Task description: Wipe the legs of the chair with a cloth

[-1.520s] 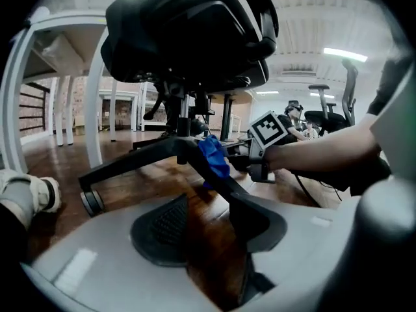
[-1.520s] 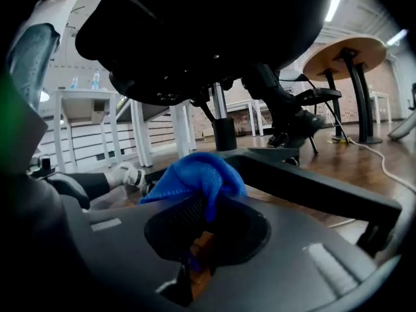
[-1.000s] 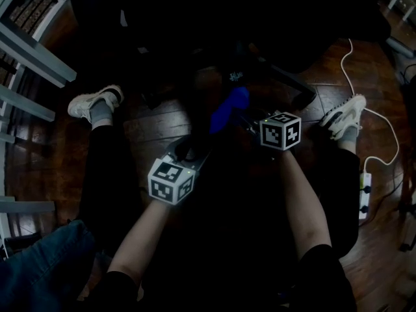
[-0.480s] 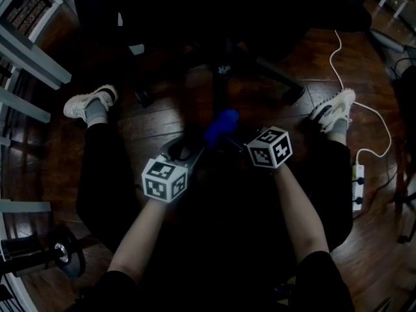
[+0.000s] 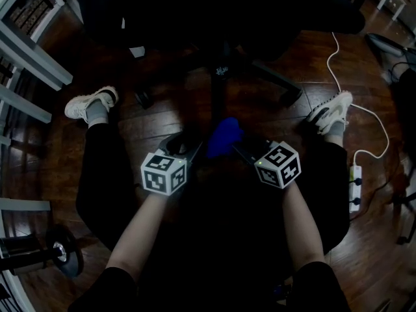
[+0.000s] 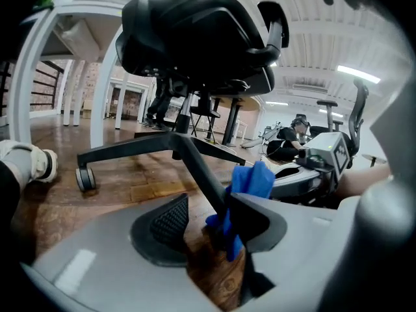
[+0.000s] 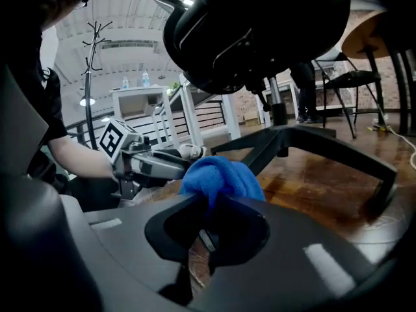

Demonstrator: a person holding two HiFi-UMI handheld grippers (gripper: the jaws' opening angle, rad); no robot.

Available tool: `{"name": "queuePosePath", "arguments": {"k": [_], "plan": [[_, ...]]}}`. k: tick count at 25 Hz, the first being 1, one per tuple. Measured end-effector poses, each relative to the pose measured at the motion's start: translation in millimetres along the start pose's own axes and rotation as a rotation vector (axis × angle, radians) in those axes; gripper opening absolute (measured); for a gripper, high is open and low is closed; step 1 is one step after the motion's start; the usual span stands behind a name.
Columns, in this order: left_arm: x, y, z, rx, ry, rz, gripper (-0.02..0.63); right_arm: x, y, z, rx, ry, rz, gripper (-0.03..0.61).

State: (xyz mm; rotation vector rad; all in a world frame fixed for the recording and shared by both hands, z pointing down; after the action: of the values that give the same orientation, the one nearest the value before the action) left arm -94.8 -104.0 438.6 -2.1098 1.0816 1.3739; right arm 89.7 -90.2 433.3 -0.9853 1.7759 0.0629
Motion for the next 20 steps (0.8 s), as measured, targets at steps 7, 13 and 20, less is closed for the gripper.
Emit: {"name": "queuePosePath", "arguments": {"k": [7, 13, 20], "plan": [[14.4, -14.2, -73.9, 0.120, 0.128, 0.040, 0.199, 7.0, -12.1, 65.4, -0.093, -0.158, -0.108, 0.040], [22.1, -23.0, -121.5, 0.257, 0.287, -0.038, 0.203, -4.7, -24.7, 76.2, -0.142, -0.214, -0.176, 0.040], [13.8, -13.4, -120.2, 0.258, 0.227, 0.024, 0.172, -9.8, -31.2, 65.7, -0.169, -0.211, -0.192, 0.040]]}}
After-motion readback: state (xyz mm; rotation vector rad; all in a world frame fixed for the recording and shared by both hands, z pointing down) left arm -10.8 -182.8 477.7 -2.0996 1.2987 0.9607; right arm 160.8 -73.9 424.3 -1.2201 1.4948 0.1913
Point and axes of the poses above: the fingertips, and each gripper's own axes: z backward along the fingers, y to its left, x out of its top, the point moved 6 cm from there along z, backward along the fingers, and after that the axes turned 11 degrees about -z, right-handed, at the moved point
